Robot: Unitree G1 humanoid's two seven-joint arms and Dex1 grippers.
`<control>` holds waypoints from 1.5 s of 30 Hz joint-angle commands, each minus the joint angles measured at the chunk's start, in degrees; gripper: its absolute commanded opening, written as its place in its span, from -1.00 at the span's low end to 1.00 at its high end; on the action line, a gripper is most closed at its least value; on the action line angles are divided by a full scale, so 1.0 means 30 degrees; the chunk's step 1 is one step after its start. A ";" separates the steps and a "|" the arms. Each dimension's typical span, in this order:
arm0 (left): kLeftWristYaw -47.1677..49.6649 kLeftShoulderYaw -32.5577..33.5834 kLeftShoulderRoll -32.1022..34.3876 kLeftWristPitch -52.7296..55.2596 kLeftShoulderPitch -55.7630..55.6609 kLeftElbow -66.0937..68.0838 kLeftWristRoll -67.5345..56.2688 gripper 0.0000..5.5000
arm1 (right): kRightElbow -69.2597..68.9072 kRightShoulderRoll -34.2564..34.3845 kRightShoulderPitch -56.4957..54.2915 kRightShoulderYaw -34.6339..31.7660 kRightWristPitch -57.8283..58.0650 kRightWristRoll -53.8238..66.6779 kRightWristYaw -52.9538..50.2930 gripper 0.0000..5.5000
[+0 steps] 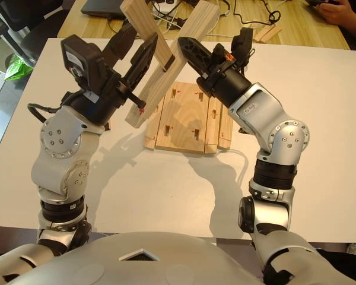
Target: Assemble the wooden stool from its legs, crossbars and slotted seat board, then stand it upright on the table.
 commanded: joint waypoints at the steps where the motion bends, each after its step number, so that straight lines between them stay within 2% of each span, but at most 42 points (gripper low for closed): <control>1: 0.0005 0.0038 -0.0007 -0.0064 0.0004 0.0135 0.0011 -0.45 | -0.0089 0.0109 -0.0257 -0.0099 -0.0155 -0.0058 0.0057 -0.64; 2: -0.0027 -0.0022 -0.0016 -0.0251 0.0035 0.0150 0.0068 -0.45 | -0.0134 0.0155 -0.0236 -0.0070 -0.0151 -0.0059 0.0048 -0.64; 11: -0.0297 -0.0135 0.0028 -0.0094 0.0374 0.0224 -0.0200 0.08 | -0.0125 0.0284 -0.0379 -0.0178 -0.0394 -0.0382 0.0051 -0.64; 22: -0.0131 0.0984 0.0447 0.0630 0.0395 -0.0288 -0.0613 0.08 | 0.1862 -0.1082 -0.1795 -0.1637 -0.1244 -0.3552 0.1129 -0.64; 29: 0.0224 0.2654 0.0786 0.0823 0.0133 0.0032 -0.0846 0.08 | 0.2444 -0.2280 -0.2281 -0.1533 -0.2223 -0.8429 0.1727 -0.64; 32: 0.0220 0.3556 0.1232 0.0839 0.0146 0.0173 -0.0973 0.08 | 0.1420 -0.2614 -0.1469 -0.1469 -0.2291 -1.0263 0.1604 -0.64; 39: 0.1013 0.5403 0.1390 0.1039 0.0385 0.0153 -0.1434 0.08 | -0.2899 -0.2655 0.2078 -0.1700 -0.0105 -1.0021 0.0898 -0.64; 45: 0.1800 0.5349 0.0975 0.1140 0.0446 -0.0021 -0.1554 0.08 | -0.5055 -0.2375 0.4037 -0.1097 0.0134 -1.0944 0.1097 -0.64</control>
